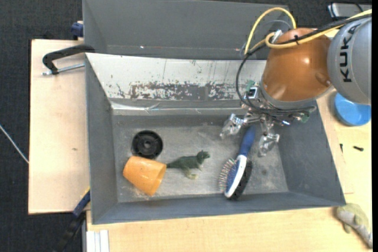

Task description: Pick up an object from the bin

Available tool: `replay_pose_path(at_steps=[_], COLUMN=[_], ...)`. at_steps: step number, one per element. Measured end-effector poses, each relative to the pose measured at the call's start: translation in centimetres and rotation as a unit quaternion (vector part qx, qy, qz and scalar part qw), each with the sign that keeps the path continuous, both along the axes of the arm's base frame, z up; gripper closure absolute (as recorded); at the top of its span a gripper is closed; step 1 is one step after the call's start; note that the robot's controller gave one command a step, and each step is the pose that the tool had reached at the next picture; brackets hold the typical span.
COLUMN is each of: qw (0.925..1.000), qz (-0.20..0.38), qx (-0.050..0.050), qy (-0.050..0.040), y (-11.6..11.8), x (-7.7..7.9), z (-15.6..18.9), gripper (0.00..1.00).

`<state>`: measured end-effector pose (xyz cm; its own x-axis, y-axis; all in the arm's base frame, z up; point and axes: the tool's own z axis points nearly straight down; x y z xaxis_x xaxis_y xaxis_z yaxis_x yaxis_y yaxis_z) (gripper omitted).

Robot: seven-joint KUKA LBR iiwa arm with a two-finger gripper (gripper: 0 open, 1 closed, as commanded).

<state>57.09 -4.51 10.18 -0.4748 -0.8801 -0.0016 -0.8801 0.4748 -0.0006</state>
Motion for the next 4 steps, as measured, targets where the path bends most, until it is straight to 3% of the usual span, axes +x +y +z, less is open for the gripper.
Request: replay_pose_path(at_steps=[1, 2, 3, 4], qw=[0.9835, 0.9729, 0.9732, 0.9731], qz=[0.181, 0.231, 0.230, 0.231], qx=[0.000, 0.001, 0.000, 0.001], qy=[0.0024, -0.0022, -0.0024, -0.0039], y=[2.8, 3.2, 3.3, 3.5], x=[-6.3, -7.8, -7.7, -7.6], z=[-0.2, -3.0, -2.9, -2.8], gripper=[0.00, 0.00, 0.00, 1.00])
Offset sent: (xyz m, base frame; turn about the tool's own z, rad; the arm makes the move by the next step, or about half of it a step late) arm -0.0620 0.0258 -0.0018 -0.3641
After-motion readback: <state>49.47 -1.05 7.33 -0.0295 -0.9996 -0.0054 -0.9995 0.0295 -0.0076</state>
